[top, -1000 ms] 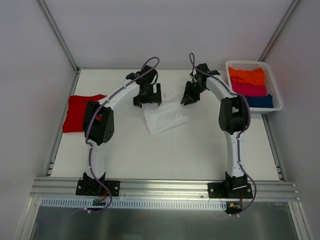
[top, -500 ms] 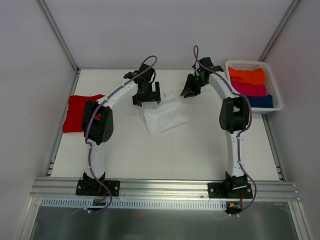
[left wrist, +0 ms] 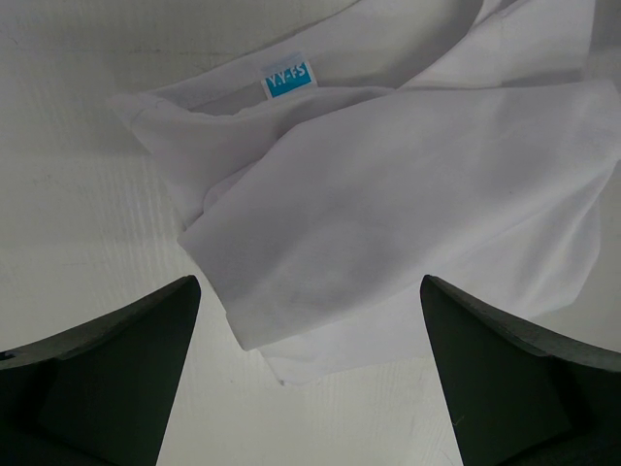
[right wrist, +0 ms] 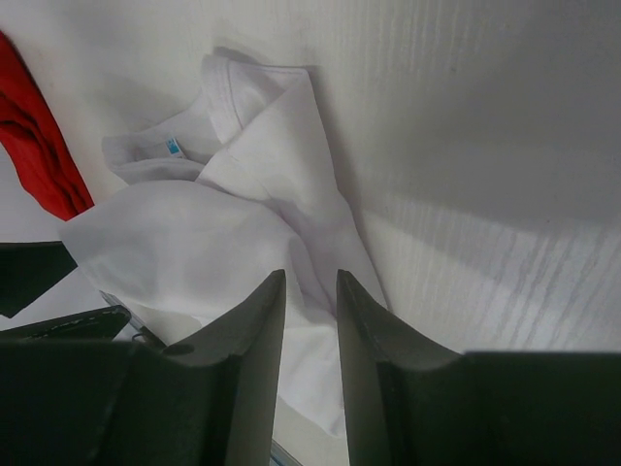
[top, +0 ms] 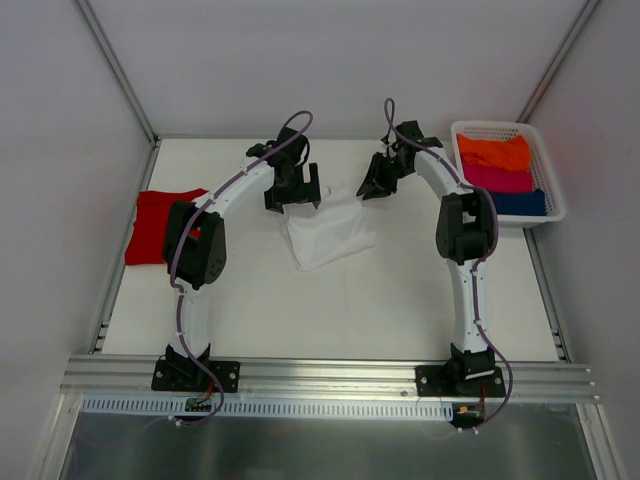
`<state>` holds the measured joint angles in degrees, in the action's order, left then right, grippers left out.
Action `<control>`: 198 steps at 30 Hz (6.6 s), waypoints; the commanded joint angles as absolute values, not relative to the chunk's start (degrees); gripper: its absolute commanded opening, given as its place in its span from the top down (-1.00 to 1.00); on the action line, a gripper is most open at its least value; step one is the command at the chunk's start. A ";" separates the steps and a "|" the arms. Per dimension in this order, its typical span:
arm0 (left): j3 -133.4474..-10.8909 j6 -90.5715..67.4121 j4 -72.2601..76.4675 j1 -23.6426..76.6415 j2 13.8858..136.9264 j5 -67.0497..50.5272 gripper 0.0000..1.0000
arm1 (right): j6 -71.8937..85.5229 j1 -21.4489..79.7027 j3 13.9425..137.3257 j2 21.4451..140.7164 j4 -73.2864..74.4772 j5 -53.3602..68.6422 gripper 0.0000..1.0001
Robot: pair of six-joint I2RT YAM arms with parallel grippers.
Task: Fold and stack the t-shirts
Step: Fold the long partially folded tshirt into a neat square, then put the neatly folded tshirt into the corner of the board with the left arm
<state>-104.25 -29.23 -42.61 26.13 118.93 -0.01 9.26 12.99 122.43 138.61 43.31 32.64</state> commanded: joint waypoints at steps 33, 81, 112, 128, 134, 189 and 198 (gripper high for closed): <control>-105.56 -29.27 -40.43 26.10 111.01 11.43 0.51 | 2.72 17.93 123.04 128.23 45.35 30.41 0.70; -103.72 -33.14 -32.87 28.13 126.12 -22.41 1.00 | 8.27 21.62 120.14 135.70 41.30 41.93 0.99; -94.72 -29.62 -33.48 26.54 110.31 -8.26 1.00 | -3.25 23.03 119.62 130.09 53.96 14.33 0.99; -103.01 -28.48 -43.24 26.37 109.60 -3.96 1.00 | -2.64 23.55 120.85 121.11 56.69 19.25 0.98; -99.84 -27.16 -43.33 25.40 111.09 1.31 1.00 | -2.81 23.99 121.02 121.82 56.43 19.95 0.98; -62.06 -34.98 -32.45 21.09 90.00 -11.24 -0.98 | 2.28 17.40 87.89 111.97 35.34 40.69 -0.19; -45.53 -36.65 -7.93 17.93 86.22 -21.09 -0.98 | 2.72 16.52 85.61 113.55 31.73 41.83 -0.20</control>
